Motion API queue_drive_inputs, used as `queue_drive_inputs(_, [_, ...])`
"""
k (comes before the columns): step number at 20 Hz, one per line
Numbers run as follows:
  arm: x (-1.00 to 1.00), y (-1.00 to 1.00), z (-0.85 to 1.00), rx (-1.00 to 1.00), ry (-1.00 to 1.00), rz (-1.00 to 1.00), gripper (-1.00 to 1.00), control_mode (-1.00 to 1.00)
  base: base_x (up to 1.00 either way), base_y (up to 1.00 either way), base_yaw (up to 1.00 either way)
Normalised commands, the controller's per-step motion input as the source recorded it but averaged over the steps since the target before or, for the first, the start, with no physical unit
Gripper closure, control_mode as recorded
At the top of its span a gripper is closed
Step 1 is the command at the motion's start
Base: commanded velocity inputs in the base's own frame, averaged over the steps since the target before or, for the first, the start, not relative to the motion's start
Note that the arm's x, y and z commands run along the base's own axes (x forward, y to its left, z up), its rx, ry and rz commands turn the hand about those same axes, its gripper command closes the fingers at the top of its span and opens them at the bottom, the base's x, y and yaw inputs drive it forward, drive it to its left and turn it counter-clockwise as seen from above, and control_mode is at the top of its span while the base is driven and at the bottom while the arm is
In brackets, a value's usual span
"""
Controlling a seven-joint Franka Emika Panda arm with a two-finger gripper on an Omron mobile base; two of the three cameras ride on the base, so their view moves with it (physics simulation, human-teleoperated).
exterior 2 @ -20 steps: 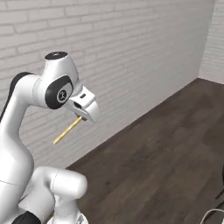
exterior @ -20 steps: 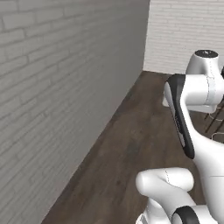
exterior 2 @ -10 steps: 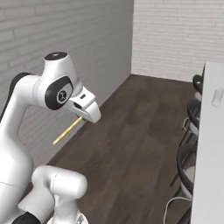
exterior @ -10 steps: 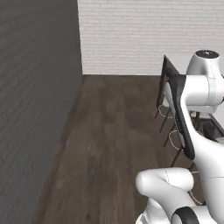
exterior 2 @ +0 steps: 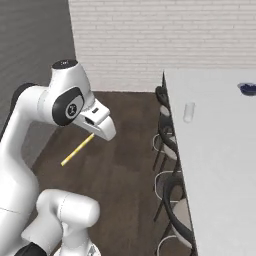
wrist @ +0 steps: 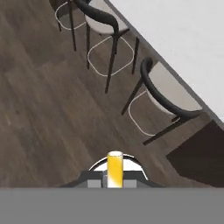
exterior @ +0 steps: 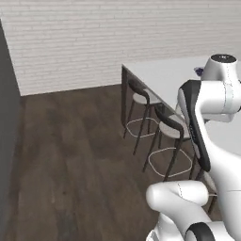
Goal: Take a straw from the drawer in front and place it inside the glass cup on the dining counter.
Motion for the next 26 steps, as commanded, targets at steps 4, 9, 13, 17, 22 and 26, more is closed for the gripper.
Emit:
queue_drive_inputs(4, [0.0, 0.0, 0.0, 0.0, 0.0, 0.0, 1.0, 1.0, 0.82, 0.6, -0.62])
queue_drive_inputs(9, [0.0, 0.0, 0.0, 0.0, 0.0, 0.0, 1.0, 1.0, 0.74, 0.74, -0.64])
queue_drive_inputs(13, [0.0, 0.0, 0.0, 0.0, 0.0, 0.0, 1.0, 1.0, 0.64, 0.82, -0.63])
queue_drive_inputs(17, [0.0, 0.0, 0.0, 0.0, 0.0, 0.0, 1.0, 1.0, 0.54, 0.77, -0.63])
queue_drive_inputs(22, [0.0, 0.0, 0.0, 0.0, 0.0, 0.0, 1.0, 1.0, 0.55, 0.78, -0.65])
queue_drive_inputs(26, [0.0, 0.0, 0.0, 0.0, 0.0, 0.0, 1.0, 1.0, 0.62, 0.62, -0.63])
